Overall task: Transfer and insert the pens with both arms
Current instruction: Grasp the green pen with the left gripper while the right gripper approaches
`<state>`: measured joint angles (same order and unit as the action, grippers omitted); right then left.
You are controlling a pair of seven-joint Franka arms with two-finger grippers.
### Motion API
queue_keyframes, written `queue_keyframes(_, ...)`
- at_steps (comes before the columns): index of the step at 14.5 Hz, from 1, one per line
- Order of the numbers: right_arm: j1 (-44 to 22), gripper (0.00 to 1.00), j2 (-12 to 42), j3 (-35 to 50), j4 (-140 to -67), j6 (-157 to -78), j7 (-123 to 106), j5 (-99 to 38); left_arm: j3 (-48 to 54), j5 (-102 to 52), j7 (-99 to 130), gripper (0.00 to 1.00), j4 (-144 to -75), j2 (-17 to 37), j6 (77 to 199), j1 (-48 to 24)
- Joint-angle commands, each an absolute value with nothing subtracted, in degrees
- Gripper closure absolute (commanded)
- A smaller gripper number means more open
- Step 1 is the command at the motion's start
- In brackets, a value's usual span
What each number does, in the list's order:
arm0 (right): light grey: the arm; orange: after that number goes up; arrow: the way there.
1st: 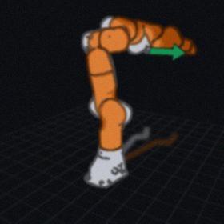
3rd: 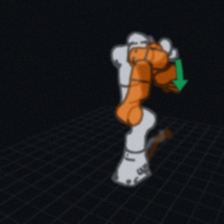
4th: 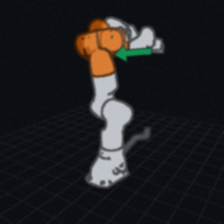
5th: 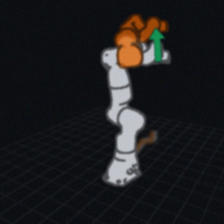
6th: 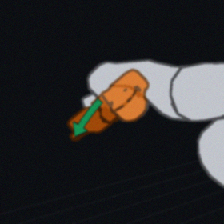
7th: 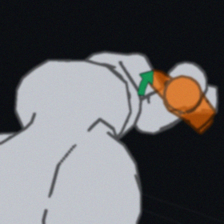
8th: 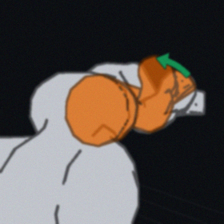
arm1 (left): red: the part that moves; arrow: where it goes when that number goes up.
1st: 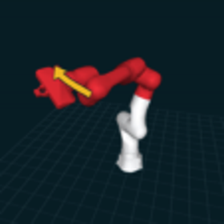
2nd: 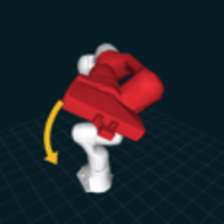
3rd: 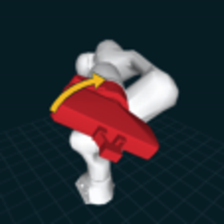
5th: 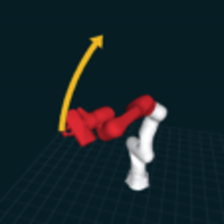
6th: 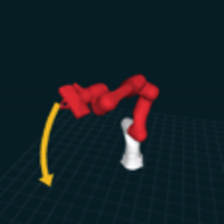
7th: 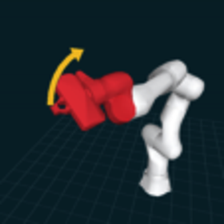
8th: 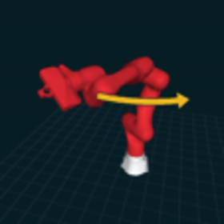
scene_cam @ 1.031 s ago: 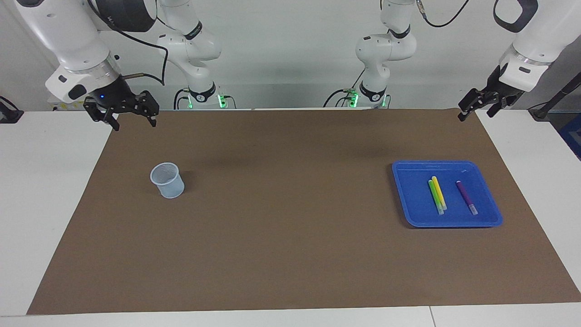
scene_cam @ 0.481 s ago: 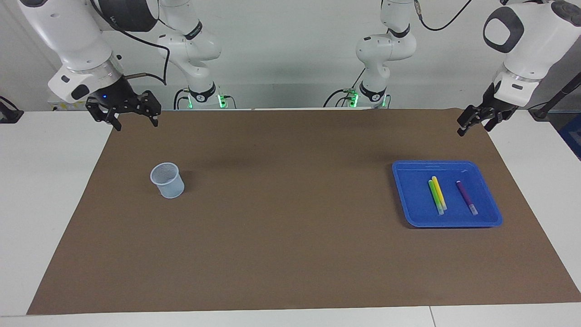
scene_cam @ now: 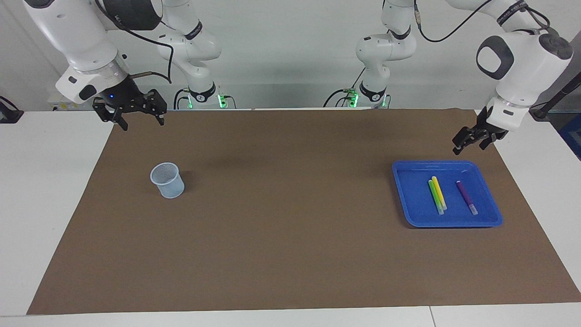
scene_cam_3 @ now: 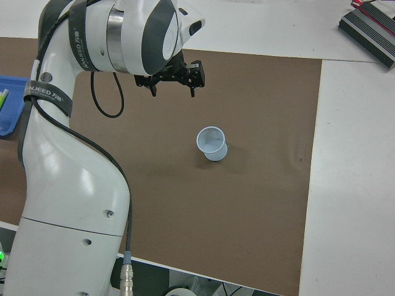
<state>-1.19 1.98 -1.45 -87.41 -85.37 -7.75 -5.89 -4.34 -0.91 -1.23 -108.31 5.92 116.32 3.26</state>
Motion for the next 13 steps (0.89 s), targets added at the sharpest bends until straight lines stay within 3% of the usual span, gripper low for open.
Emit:
queue_keyframes(1,-0.6,0.00,2.3,-1.3,-86.7,-84.6,-9.1,-7.1,-4.5,-0.4,-1.3,0.00,-113.1,7.1,122.8,2.6)
queue_keyframes(4,-1.0,0.00,2.3,-1.2,-86.7,-84.3,-9.0,-7.4,-4.5,-0.9,-0.5,0.00,-113.4,10.8,124.1,0.3)
queue_keyframes(9,-1.1,0.00,2.1,0.0,-86.7,-83.5,-9.1,-7.5,-4.5,-0.9,-0.5,0.00,-118.9,10.8,128.6,-1.0)
queue_keyframes(13,-1.1,0.00,2.0,0.1,-86.8,-82.9,-8.7,-8.0,-4.5,-0.9,0.1,0.00,-119.4,13.2,131.5,-2.0)
